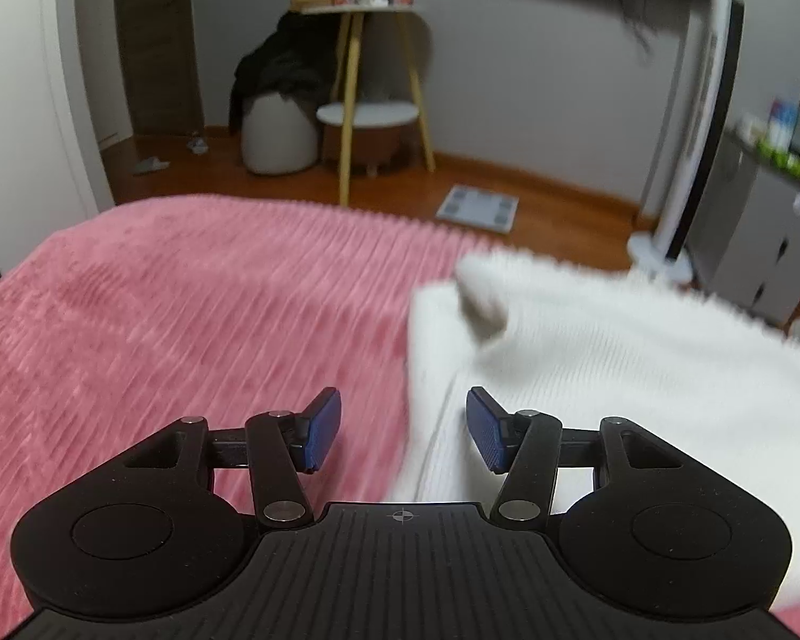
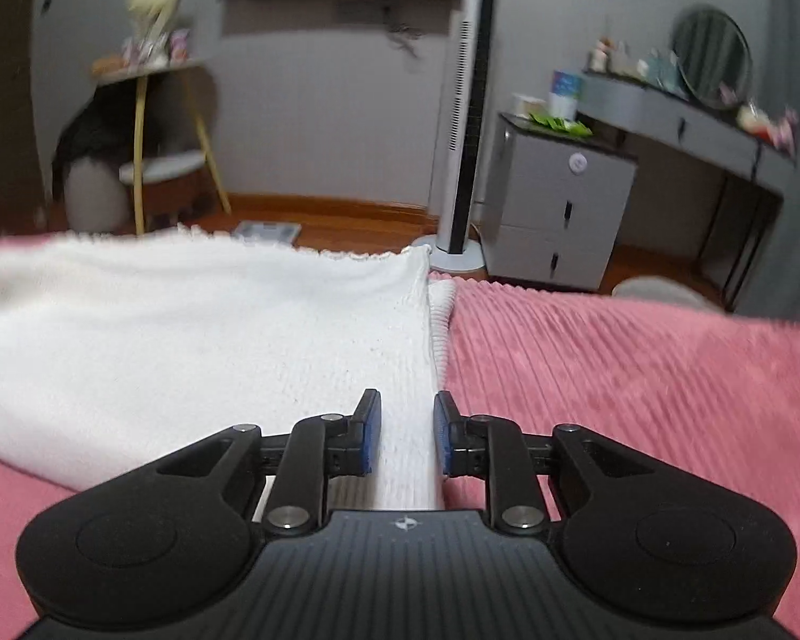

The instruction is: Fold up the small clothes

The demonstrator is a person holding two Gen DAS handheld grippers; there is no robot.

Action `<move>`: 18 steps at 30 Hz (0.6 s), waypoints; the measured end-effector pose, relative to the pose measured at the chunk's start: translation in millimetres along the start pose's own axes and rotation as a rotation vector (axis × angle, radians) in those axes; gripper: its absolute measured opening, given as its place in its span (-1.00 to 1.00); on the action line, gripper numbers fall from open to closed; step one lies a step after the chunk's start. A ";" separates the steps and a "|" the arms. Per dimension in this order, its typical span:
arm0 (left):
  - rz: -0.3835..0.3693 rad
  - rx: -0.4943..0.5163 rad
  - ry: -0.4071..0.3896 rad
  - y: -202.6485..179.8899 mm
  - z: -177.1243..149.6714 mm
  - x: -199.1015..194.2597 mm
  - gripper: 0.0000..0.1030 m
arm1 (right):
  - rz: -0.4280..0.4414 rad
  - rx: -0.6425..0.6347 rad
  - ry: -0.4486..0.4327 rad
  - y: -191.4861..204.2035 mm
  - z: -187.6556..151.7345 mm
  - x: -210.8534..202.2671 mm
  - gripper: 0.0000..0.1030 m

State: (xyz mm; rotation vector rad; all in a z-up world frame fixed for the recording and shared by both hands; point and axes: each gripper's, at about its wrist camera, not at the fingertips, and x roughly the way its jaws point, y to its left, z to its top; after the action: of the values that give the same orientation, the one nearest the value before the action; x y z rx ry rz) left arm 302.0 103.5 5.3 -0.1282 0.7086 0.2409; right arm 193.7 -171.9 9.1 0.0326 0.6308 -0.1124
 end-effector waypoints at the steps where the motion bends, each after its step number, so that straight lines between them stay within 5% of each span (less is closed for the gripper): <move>1: -0.007 0.004 -0.009 -1.4 5.4 -0.1 0.12 | 0.010 0.025 -0.008 -2.2 -1.5 -0.4 -0.60; 5: -0.023 0.043 -0.019 -17.7 21.3 15.0 0.15 | 0.026 0.042 -0.028 -6.1 -8.3 6.0 -0.60; 11: -0.193 -0.030 0.110 -20.5 34.1 61.7 0.17 | 0.051 0.066 -0.047 -18.3 -13.0 12.2 -0.60; 12: -0.197 -0.051 0.098 -19.9 33.9 63.3 -0.05 | 0.058 0.068 -0.056 -18.4 -13.6 14.7 -0.59; 13: -0.200 -0.053 0.078 -22.3 31.6 62.1 -0.57 | 0.061 0.068 -0.063 -19.5 -14.7 17.0 -0.60; 14: -0.195 -0.033 0.061 -25.5 32.6 62.9 -0.78 | 0.066 0.072 -0.071 -20.6 -16.0 19.0 -0.60; 18: -0.097 0.127 -0.069 -50.6 30.2 56.3 -0.74 | 0.057 0.038 -0.096 -15.2 -19.4 23.2 -0.65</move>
State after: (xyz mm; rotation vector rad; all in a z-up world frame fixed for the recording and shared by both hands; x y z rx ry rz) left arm 375.5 70.5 -7.2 -0.0325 0.6456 0.1065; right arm 199.2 -187.9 -20.2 0.0813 0.5318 -0.0699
